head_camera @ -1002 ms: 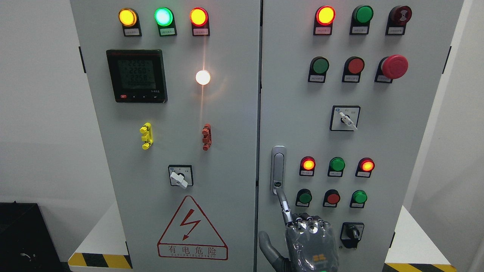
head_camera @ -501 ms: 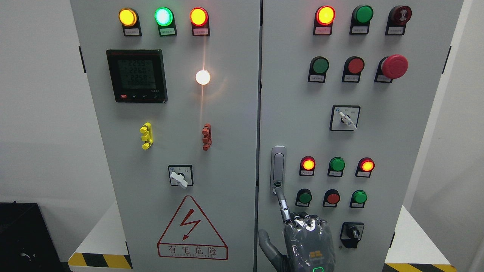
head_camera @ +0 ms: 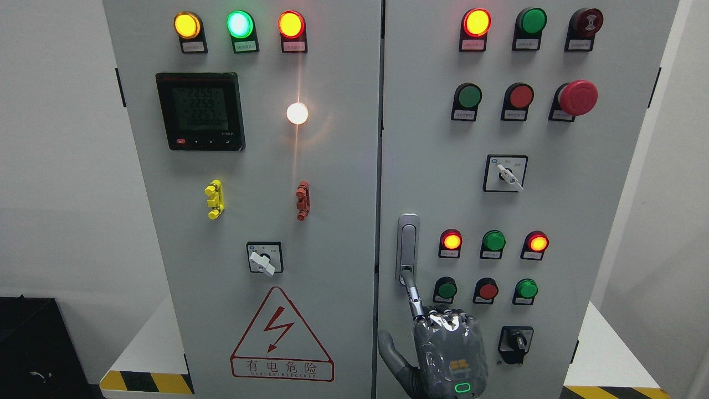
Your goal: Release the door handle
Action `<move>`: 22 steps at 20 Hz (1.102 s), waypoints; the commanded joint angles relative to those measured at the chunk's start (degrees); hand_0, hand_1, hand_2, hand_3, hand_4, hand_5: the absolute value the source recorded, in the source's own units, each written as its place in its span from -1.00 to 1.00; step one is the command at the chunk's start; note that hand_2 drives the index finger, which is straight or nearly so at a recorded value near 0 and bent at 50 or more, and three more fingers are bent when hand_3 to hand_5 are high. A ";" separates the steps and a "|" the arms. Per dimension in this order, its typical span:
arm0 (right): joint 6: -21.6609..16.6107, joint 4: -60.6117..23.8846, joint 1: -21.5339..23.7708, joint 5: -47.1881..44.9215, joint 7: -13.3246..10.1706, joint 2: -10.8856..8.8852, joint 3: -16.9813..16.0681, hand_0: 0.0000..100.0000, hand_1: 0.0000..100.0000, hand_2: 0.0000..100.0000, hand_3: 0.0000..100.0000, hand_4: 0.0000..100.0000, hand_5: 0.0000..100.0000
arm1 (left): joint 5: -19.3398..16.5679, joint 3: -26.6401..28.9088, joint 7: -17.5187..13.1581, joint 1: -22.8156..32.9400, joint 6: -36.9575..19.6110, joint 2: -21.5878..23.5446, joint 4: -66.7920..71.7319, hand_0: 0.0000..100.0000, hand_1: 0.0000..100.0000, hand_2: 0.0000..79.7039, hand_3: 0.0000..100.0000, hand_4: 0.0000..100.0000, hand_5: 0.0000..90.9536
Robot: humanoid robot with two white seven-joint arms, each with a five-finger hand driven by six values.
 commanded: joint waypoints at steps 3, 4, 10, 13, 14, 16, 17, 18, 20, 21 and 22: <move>0.24 2.33 -1.19 0.01 0.42 0.04 -0.28 -0.30 -0.44 -0.77 1.00 1.00 1.00 | 0.00 0.00 0.02 0.97 0.04 0.00 0.00 -0.76 0.11 -1.00 -1.00 -1.00 -1.00; 0.24 2.42 -1.36 0.01 0.51 0.04 -0.37 -0.30 -0.44 -0.77 1.00 1.00 1.00 | 0.00 0.00 0.02 0.97 0.04 0.00 0.00 -0.76 0.11 -1.00 -1.00 -1.00 -1.00; 0.77 2.42 -1.36 -0.08 0.51 0.04 -0.46 -0.30 -0.44 -0.76 1.00 1.00 1.00 | 0.00 0.00 0.02 0.97 0.04 0.00 0.00 -0.76 0.11 -1.00 -1.00 -1.00 -1.00; 0.94 2.77 -1.36 -0.08 0.51 0.04 -0.55 -0.30 -0.45 -0.74 1.00 1.00 1.00 | 0.00 0.00 0.02 0.97 0.04 0.00 0.00 -0.76 0.11 -1.00 -1.00 -1.00 -1.00; 0.94 2.77 -1.36 -0.16 0.59 0.04 -0.63 -0.29 -0.45 -0.74 1.00 1.00 1.00 | 0.00 0.00 0.02 0.97 0.04 0.00 0.00 -0.76 0.11 -1.00 -1.00 -1.00 -1.00; 0.94 2.86 -1.36 -0.16 0.68 -0.05 -0.63 -0.29 -0.45 -0.73 1.00 1.00 1.00 | 0.08 0.00 0.02 0.97 0.04 0.00 0.00 -0.76 0.11 -1.00 -1.00 -1.00 -1.00; 0.94 2.86 -1.36 -0.16 0.77 -0.05 -0.63 -0.29 -0.45 -0.73 1.00 1.00 1.00 | 0.00 0.00 0.02 0.97 0.04 0.00 0.00 -0.76 0.11 -1.00 -1.00 -1.00 -1.00; 0.94 2.95 -1.36 -0.25 0.86 -0.05 -0.63 -0.29 -0.45 -0.73 1.00 1.00 1.00 | 0.00 0.00 0.02 0.97 0.04 0.00 0.00 -0.76 0.11 -1.00 -1.00 -1.00 -1.00; 0.94 3.30 -1.45 -0.34 0.86 -0.05 -0.72 -0.29 -0.45 -0.73 1.00 1.00 1.00 | 0.00 0.00 0.02 0.97 0.04 0.00 0.00 -0.76 0.11 -1.00 -1.00 -1.00 -1.00; 0.94 3.30 -1.45 -0.34 0.86 -0.05 -0.72 -0.29 -0.45 -0.72 1.00 1.00 1.00 | 0.00 0.00 0.02 0.97 0.04 0.00 0.00 -0.76 0.11 -1.00 -1.00 -1.00 -1.00; 0.94 3.30 -1.45 -0.34 0.95 -0.05 -0.72 -0.29 -0.45 -0.72 1.00 1.00 1.00 | 0.00 0.00 0.02 0.97 0.04 0.00 0.00 -0.76 0.11 -1.00 -1.00 -1.00 -1.00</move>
